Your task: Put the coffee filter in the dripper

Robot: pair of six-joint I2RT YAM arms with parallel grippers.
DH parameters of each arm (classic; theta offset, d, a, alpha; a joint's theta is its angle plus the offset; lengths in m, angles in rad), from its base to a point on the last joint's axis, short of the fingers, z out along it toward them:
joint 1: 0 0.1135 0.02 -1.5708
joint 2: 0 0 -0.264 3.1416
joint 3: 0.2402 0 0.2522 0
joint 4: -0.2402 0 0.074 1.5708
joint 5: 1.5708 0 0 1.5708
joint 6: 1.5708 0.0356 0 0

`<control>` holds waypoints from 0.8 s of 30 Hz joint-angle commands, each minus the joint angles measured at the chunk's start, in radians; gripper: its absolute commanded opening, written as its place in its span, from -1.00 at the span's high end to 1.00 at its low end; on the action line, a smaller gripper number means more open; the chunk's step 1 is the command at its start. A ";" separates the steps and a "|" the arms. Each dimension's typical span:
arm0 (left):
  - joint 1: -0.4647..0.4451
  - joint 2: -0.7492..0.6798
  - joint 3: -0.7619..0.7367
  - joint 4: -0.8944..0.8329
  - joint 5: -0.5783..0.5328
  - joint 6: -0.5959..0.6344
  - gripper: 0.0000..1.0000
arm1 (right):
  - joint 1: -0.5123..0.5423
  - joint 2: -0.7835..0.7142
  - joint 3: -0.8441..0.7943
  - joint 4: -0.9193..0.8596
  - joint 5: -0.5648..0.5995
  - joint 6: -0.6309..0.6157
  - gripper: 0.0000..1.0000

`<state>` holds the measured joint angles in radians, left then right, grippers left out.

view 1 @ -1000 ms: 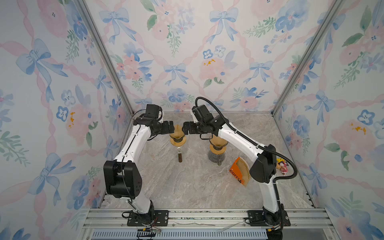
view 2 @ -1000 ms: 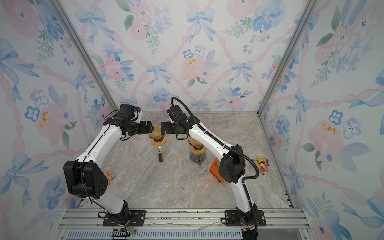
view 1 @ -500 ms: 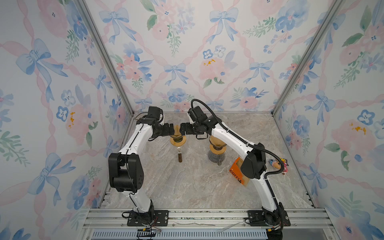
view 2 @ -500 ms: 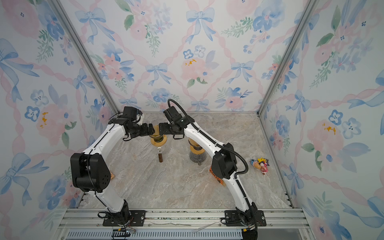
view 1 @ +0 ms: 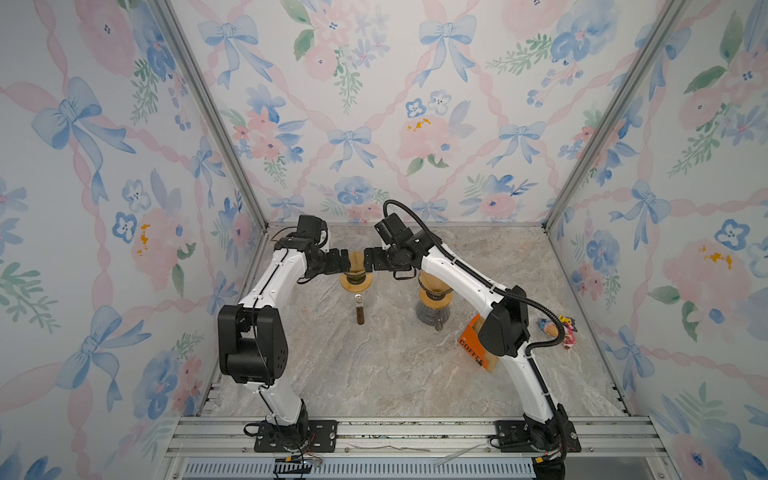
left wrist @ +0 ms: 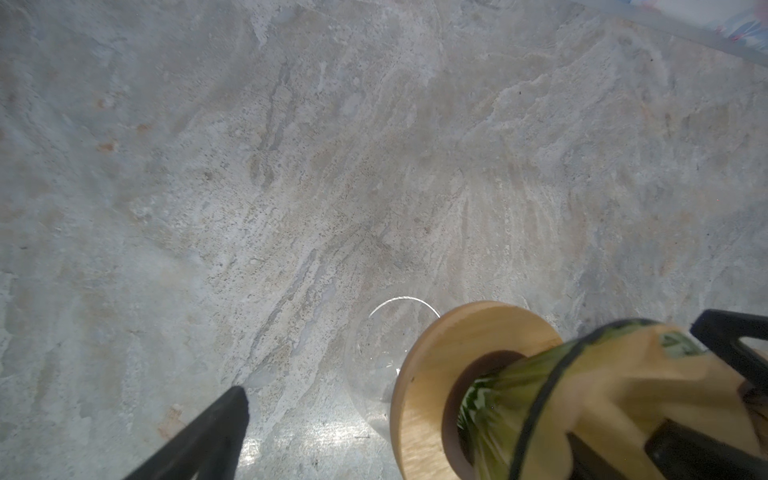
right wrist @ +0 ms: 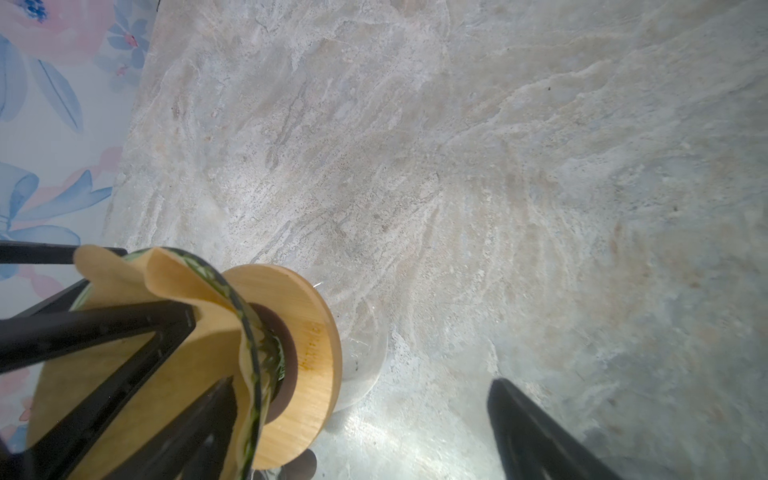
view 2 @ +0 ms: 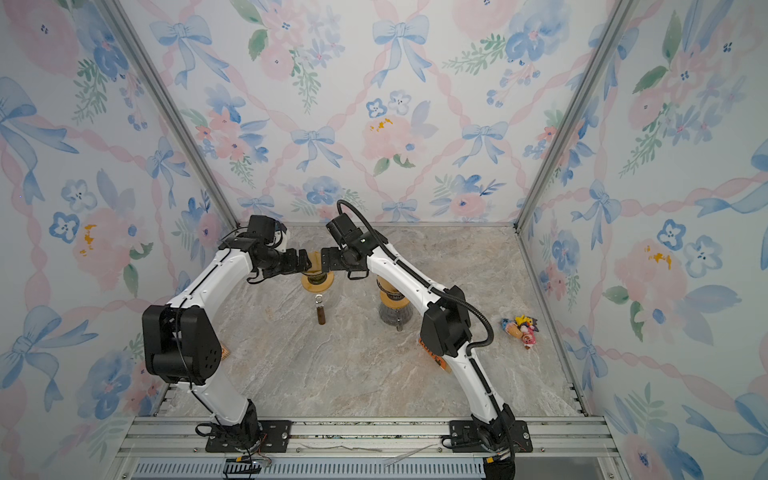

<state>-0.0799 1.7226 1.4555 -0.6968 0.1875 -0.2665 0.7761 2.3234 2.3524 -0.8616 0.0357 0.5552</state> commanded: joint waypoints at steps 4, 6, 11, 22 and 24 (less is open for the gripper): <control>-0.006 -0.007 -0.018 0.003 -0.009 0.002 -0.94 | -0.002 -0.053 -0.064 0.090 -0.110 0.033 -0.93; -0.009 -0.008 -0.018 0.003 -0.009 0.003 -0.94 | -0.002 -0.057 -0.071 0.137 -0.164 0.044 -0.93; -0.015 -0.013 -0.017 0.004 -0.007 0.004 -0.94 | 0.000 0.006 0.021 0.089 -0.198 0.055 -0.93; -0.018 -0.023 -0.020 0.003 -0.021 0.006 -0.94 | 0.001 0.062 0.083 -0.018 -0.188 0.039 -0.93; -0.018 -0.022 -0.020 0.004 -0.025 0.006 -0.94 | -0.001 0.064 0.083 -0.032 -0.177 0.035 -0.93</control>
<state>-0.0929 1.7226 1.4544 -0.6968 0.1791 -0.2661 0.7742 2.3623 2.4107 -0.8291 -0.1463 0.5991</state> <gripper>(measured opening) 0.969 0.963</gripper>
